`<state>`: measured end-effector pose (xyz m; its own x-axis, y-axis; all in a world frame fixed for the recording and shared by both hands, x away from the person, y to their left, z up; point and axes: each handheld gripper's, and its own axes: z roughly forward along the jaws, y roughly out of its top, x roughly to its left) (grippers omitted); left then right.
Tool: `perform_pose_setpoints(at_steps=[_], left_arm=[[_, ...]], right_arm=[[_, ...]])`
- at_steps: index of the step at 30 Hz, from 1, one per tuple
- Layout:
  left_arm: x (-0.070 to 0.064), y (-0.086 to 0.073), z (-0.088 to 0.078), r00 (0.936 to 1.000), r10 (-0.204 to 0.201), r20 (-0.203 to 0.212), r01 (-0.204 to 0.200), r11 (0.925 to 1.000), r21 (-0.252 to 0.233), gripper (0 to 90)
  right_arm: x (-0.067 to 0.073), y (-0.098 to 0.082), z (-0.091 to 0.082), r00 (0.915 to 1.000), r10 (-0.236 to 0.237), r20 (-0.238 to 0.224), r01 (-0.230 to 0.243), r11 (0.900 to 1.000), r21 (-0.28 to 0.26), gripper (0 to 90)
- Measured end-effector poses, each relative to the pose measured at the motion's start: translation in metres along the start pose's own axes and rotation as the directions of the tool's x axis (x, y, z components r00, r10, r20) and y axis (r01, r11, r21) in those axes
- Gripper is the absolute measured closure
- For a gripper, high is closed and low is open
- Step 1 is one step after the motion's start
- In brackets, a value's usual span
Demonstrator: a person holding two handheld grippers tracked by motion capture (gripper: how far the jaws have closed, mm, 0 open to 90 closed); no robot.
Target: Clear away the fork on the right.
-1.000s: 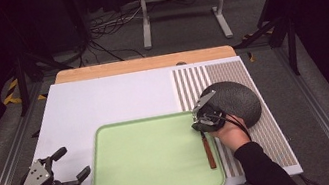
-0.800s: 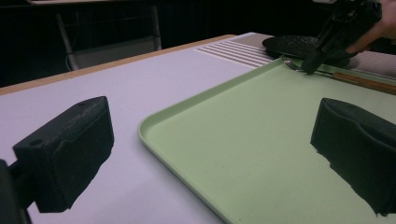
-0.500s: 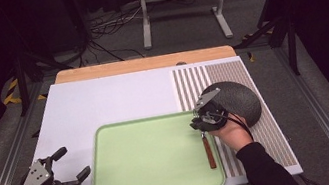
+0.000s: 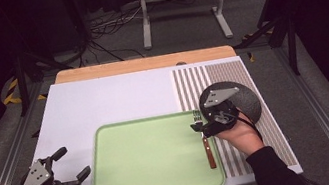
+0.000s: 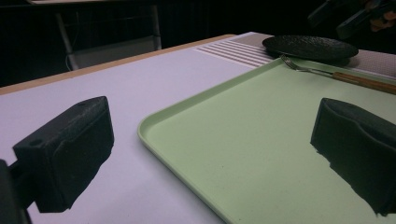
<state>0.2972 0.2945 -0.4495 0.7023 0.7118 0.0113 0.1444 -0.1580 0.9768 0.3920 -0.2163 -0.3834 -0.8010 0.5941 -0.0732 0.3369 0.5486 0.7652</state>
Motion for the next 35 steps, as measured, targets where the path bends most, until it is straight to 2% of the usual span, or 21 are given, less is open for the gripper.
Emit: perform_pose_setpoints(at_steps=[2, 5, 6, 9, 11, 12, 15, 17, 19, 21, 24, 27, 28, 29, 32, 35], left_arm=[[0.000, 0.000, 0.000, 1.0000, -0.001, 0.002, 0.001, 1.0000, 0.001, 0.1], [0.000, 0.000, 0.001, 1.0000, 0.004, 0.003, -0.004, 1.0000, 0.006, 0.1], [0.000, 0.000, 0.001, 1.0000, 0.004, 0.003, -0.004, 1.0000, 0.006, 0.1], [0.000, 0.000, 0.001, 1.0000, 0.002, -0.001, -0.002, 1.0000, 0.003, 0.1], [0.000, 0.000, 0.001, 1.0000, 0.005, -0.001, -0.005, 1.0000, 0.006, 0.1], [0.000, 0.000, 0.001, 1.0000, 0.005, -0.001, -0.005, 1.0000, 0.006, 0.1], [0.000, 0.000, 0.001, 1.0000, 0.003, -0.001, -0.003, 1.0000, 0.004, 0.1], [0.000, 0.000, 0.001, 1.0000, 0.000, 0.001, 0.000, 1.0000, 0.005, 0.1], [0.000, 0.000, 0.000, 1.0000, 0.004, -0.001, -0.004, 1.0000, 0.006, 0.1], [-0.001, 0.000, 0.001, 1.0000, 0.000, -0.001, 0.000, 1.0000, 0.003, 0.1], [0.000, 0.000, 0.001, 1.0000, 0.003, -0.002, -0.003, 1.0000, 0.006, 0.1], [-0.001, 0.000, 0.000, 1.0000, -0.002, -0.001, 0.002, 1.0000, 0.003, 0.1], [0.000, 0.000, 0.000, 1.0000, 0.003, -0.001, -0.003, 1.0000, 0.001, 0.1], [-0.001, 0.000, 0.001, 1.0000, 0.001, 0.000, -0.001, 1.0000, -0.003, 0.1], [0.000, 0.000, 0.000, 1.0000, -0.002, 0.006, 0.002, 1.0000, -0.004, 0.1], [0.000, 0.000, 0.000, 1.0000, 0.001, 0.007, -0.001, 1.0000, -0.006, 0.1]], right_arm=[[0.000, -0.005, -0.013, 1.0000, -0.005, 0.004, 0.005, 0.998, -0.064, 6.9], [0.000, -0.012, -0.024, 0.9998, -0.011, 0.017, 0.013, 0.993, -0.115, 4.3], [0.000, -0.012, -0.024, 0.9998, -0.011, 0.017, 0.013, 0.993, -0.115, 4.3], [-0.001, -0.023, -0.038, 0.9989, -0.017, 0.043, 0.025, 0.981, -0.191, 2.4], [-0.001, -0.029, -0.044, 0.9987, -0.018, 0.049, 0.029, 0.973, -0.228, 1.2], [-0.001, -0.029, -0.044, 0.9987, -0.018, 0.049, 0.029, 0.973, -0.228, 1.2], [-0.003, -0.042, -0.053, 0.9983, -0.013, 0.057, 0.029, 0.959, -0.284, 0.7], [-0.003, -0.046, -0.056, 0.9984, -0.007, 0.056, 0.023, 0.955, -0.296, 0.6], [-0.006, -0.058, -0.061, 0.9984, 0.010, 0.055, 0.008, 0.943, -0.333, 0.0], [-0.007, -0.067, -0.064, 0.9984, 0.013, 0.055, 0.007, 0.936, -0.353, 0.0], [-0.008, -0.077, -0.066, 0.9984, 0.016, 0.054, 0.005, 0.931, -0.365, 0.1], [-0.012, -0.100, -0.067, 0.9974, 0.033, 0.064, -0.004, 0.911, -0.411, 0.1], [-0.012, -0.100, -0.067, 0.9974, 0.033, 0.064, -0.004, 0.911, -0.411, 0.1], [-0.014, -0.105, -0.068, 0.9971, 0.038, 0.066, -0.007, 0.906, -0.423, 0.1], [-0.016, -0.118, -0.069, 0.9953, 0.055, 0.080, -0.016, 0.904, -0.428, 0.1], [-0.015, -0.120, -0.068, 0.9956, 0.059, 0.073, -0.021, 0.898, -0.440, 0.1]])
